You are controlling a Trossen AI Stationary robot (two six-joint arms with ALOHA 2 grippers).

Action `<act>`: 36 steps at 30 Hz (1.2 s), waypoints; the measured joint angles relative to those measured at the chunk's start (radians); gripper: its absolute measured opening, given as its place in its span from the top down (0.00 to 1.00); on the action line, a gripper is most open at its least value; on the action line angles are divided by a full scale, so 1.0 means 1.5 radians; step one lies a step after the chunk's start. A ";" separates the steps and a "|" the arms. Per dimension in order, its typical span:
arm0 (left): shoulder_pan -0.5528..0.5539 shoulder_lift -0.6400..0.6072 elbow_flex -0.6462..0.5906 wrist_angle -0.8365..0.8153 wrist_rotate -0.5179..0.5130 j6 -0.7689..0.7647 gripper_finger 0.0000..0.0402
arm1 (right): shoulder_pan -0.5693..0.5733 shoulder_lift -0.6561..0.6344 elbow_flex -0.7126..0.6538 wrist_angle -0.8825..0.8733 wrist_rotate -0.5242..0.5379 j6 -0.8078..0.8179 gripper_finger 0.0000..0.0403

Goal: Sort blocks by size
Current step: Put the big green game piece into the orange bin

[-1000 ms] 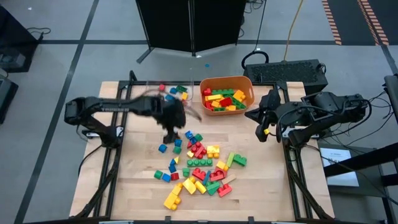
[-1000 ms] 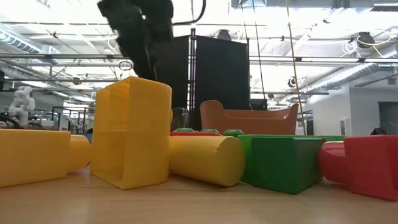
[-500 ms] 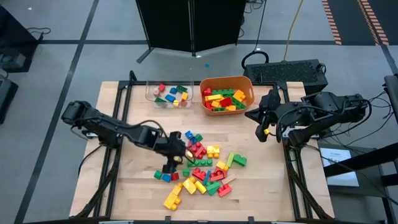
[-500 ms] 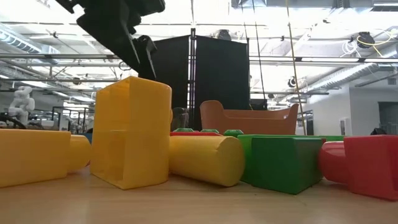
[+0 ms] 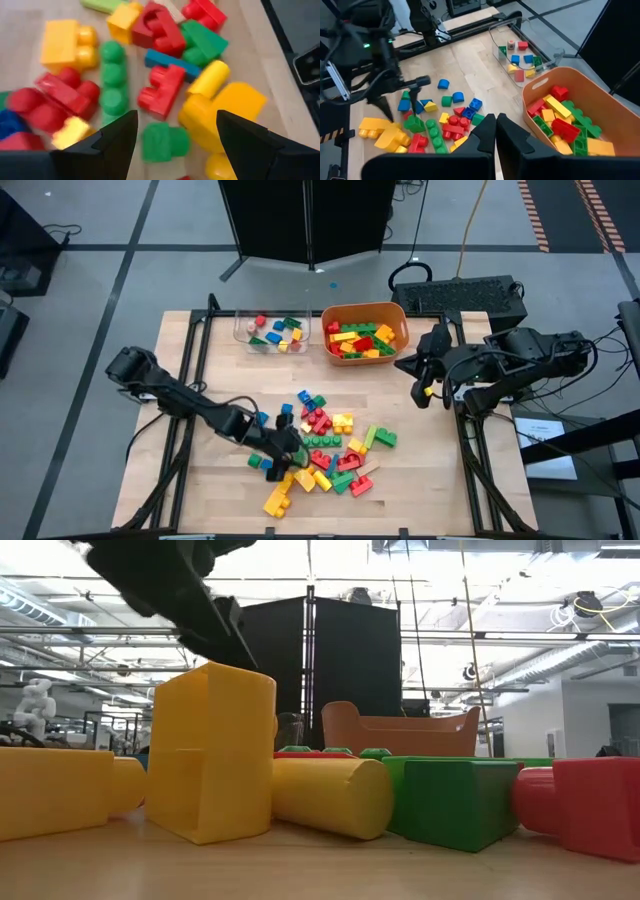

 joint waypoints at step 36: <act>-0.022 0.093 -0.001 0.019 -0.054 -0.054 0.59 | 0.000 0.000 -0.001 -0.026 0.000 0.018 0.98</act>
